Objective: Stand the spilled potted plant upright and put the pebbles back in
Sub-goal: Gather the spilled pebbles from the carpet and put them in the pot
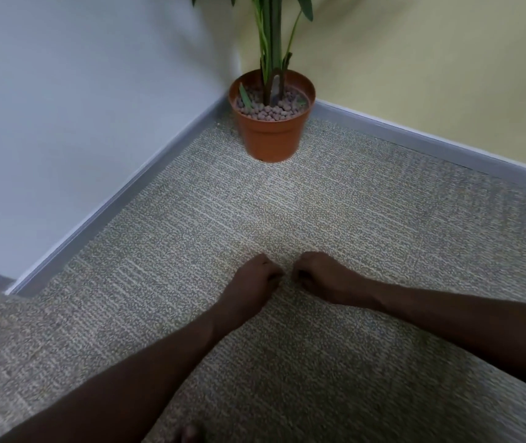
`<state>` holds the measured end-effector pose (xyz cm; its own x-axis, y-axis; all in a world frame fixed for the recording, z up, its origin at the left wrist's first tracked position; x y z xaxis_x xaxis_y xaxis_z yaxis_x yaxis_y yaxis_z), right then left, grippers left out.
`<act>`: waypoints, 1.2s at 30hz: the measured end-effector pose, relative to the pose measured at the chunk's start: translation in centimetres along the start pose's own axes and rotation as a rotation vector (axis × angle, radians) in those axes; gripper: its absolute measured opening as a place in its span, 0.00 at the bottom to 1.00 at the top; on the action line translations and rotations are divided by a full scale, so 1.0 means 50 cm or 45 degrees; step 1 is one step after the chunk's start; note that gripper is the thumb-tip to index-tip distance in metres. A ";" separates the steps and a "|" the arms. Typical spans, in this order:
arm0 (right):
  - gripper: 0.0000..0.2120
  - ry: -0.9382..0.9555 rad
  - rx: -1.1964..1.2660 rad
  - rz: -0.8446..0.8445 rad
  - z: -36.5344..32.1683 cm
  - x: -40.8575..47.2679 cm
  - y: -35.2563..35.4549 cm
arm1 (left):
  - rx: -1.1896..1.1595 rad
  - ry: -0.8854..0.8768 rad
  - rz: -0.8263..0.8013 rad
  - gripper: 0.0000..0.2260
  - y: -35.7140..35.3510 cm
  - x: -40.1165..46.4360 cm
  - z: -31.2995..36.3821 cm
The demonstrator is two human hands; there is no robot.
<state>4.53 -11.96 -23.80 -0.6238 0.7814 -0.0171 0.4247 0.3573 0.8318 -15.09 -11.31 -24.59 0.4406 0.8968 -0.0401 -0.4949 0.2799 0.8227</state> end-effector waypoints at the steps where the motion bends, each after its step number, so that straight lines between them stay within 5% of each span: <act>1: 0.07 -0.061 0.044 0.050 -0.004 0.006 0.000 | -0.029 0.028 0.027 0.08 0.000 -0.002 0.007; 4: 0.08 -0.443 0.352 0.228 -0.029 0.020 0.015 | -0.299 0.160 0.145 0.09 0.003 -0.016 0.033; 8: 0.11 -1.033 1.732 0.316 -0.067 0.048 0.005 | -0.490 0.227 0.189 0.10 0.013 -0.023 0.078; 10: 0.14 -1.100 1.957 0.338 -0.071 0.062 0.003 | -0.529 0.207 0.191 0.11 0.030 -0.022 0.085; 15: 0.07 -1.178 1.662 0.260 -0.076 0.085 0.019 | -0.419 0.240 0.311 0.04 0.085 -0.028 0.010; 26: 0.06 -1.092 1.635 0.459 -0.069 0.148 0.130 | -0.324 0.366 0.446 0.12 0.168 0.001 -0.051; 31: 0.08 -0.922 1.896 0.809 -0.075 0.224 0.285 | -0.104 0.327 0.364 0.18 0.224 0.061 -0.017; 36: 0.11 -0.777 1.842 1.172 -0.074 0.315 0.459 | 0.006 0.290 0.326 0.19 0.294 0.138 0.025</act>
<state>2.02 6.66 -2.94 0.2716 0.9018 -0.3361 0.8345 -0.3947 -0.3846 -18.40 -1.44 -12.05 0.1234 0.9914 0.0428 -0.5644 0.0346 0.8248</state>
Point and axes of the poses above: each hand's wrist, its own x-axis towards the middle knuckle, its own y-axis out of the back of the hand, z = x × y, the point moved 1 cm from there along x, towards the middle knuckle, and after that the axes turned 9 degrees about y, right-handed, at the moved point
